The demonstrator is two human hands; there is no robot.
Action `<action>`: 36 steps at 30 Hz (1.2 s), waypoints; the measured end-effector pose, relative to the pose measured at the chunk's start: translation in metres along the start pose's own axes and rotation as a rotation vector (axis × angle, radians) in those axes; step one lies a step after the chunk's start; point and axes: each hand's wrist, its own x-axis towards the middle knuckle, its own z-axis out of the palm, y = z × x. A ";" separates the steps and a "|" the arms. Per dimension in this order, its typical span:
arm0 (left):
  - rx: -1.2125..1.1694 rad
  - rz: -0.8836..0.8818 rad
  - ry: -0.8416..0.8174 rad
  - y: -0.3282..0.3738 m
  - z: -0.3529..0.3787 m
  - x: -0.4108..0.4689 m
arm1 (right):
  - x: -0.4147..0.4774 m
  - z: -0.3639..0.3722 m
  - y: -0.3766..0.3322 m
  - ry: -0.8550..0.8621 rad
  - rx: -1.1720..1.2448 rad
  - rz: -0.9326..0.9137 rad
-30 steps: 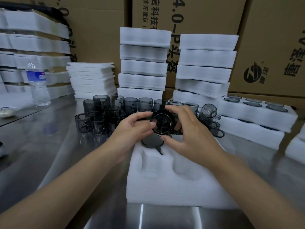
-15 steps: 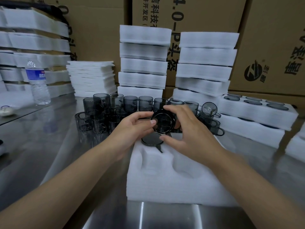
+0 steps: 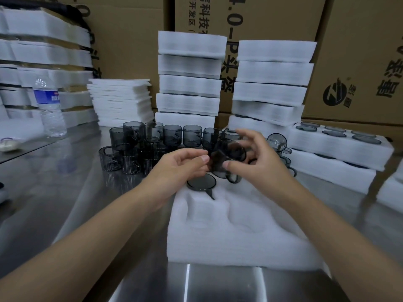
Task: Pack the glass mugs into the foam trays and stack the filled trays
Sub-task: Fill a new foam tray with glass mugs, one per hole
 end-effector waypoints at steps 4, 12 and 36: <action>0.097 0.004 -0.045 0.000 -0.002 -0.002 | 0.006 -0.017 0.010 -0.018 0.159 0.188; 0.153 0.031 -0.032 0.001 -0.001 -0.003 | 0.005 -0.023 0.015 -0.206 0.140 0.202; 0.195 0.074 -0.041 0.003 0.002 -0.008 | 0.002 -0.023 0.014 -0.471 -0.278 0.241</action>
